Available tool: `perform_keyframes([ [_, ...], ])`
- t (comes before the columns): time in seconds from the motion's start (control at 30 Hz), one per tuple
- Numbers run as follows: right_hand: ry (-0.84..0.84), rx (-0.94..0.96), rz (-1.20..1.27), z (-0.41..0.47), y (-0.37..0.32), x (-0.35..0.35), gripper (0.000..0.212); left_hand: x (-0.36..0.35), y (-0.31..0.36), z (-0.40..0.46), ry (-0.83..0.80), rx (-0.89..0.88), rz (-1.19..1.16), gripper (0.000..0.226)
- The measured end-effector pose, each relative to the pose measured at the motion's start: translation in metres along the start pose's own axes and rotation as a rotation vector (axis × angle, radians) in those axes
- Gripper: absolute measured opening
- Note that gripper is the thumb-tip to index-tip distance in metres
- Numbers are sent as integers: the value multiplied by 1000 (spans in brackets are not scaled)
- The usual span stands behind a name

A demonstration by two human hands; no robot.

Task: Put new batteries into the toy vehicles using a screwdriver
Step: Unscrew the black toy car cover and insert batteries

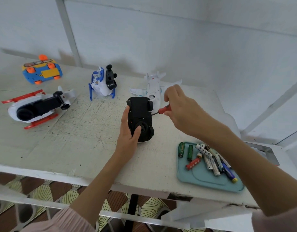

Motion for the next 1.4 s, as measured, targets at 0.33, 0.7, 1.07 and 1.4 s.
perform_keyframes([
  [0.33, -72, -87, -85, -2, 0, -8, 45, 1, -3, 1, 3, -6, -1, 67],
  [0.7, 78, -7, -76, -2, -4, -2, 16, 0, -2, 1, 14, 8, 32, 70],
  [1.07, -54, -147, -68, 0, -1, -9, 32, -1, -1, 0, 9, 2, 3, 70],
  [1.4, -20, -158, -121, 1, -4, 4, 27, 1, 0, -2, 6, 2, -12, 71],
])
Point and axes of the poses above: each hand's wrist, its own z-axis towards the middle knuckle, its own x-axis out of the back of the hand, y = z × x, the point moved 3 cm from there along z, towards the middle knuckle, and after that the axes turned 9 degrees about -z, right-handed, at the moved point
